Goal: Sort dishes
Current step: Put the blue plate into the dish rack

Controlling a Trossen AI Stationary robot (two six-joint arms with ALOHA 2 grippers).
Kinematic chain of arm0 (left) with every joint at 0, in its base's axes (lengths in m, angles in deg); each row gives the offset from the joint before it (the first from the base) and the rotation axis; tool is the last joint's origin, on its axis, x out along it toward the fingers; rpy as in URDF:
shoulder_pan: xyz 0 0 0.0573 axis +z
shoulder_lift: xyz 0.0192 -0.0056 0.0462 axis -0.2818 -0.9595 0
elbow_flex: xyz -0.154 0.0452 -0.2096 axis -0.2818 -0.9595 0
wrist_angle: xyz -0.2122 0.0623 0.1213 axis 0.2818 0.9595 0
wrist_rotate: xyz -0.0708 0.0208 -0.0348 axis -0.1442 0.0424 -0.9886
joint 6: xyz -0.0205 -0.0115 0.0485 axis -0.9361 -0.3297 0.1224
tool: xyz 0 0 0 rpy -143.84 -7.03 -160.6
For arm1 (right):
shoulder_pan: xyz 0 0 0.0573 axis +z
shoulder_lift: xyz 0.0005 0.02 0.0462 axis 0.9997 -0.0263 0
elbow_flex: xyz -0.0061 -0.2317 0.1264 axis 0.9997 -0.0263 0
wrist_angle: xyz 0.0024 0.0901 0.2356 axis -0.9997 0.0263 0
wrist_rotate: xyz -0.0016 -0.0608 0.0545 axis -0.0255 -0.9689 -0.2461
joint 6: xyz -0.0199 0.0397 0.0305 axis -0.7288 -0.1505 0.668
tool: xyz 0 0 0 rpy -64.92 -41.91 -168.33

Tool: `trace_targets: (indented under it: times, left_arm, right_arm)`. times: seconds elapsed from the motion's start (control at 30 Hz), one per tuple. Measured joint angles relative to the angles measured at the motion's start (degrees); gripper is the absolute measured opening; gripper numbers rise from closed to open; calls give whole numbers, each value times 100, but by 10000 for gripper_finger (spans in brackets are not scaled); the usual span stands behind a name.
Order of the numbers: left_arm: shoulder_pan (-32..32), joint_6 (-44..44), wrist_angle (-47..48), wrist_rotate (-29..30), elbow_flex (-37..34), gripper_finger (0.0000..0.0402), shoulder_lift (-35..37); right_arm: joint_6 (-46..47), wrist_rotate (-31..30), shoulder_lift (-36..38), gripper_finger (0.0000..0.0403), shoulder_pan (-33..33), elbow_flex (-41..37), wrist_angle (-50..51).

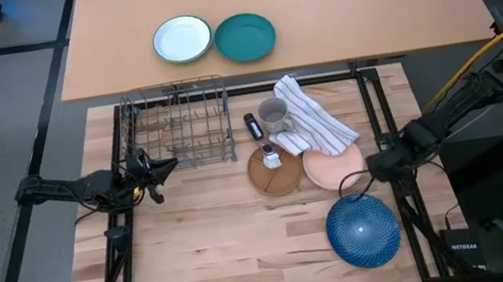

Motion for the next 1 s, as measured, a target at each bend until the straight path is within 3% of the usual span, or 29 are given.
trace_targets:
  times: [0.07,0.23,0.43,0.7,0.87,1.0]
  left_arm:
    - [0,-47,0,0,0,29,0]
    - [2,-211,2,18,0,29,-2]
    - [11,-245,0,26,0,29,0]
    - [11,-284,0,42,0,29,0]
    - [11,-298,0,44,0,29,0]
    - [11,-299,2,44,0,29,0]
  right_arm:
    - [403,-44,628,91,-1,-429,-333]
    - [1182,-805,1599,69,1,-304,-688]
    - [1483,-1095,1679,60,-1,-294,-747]
    - [1443,-1004,367,60,1,-288,-769]
    - [1043,-363,-668,60,-1,-283,-895]
    - [994,458,-1365,60,2,-291,-1848]
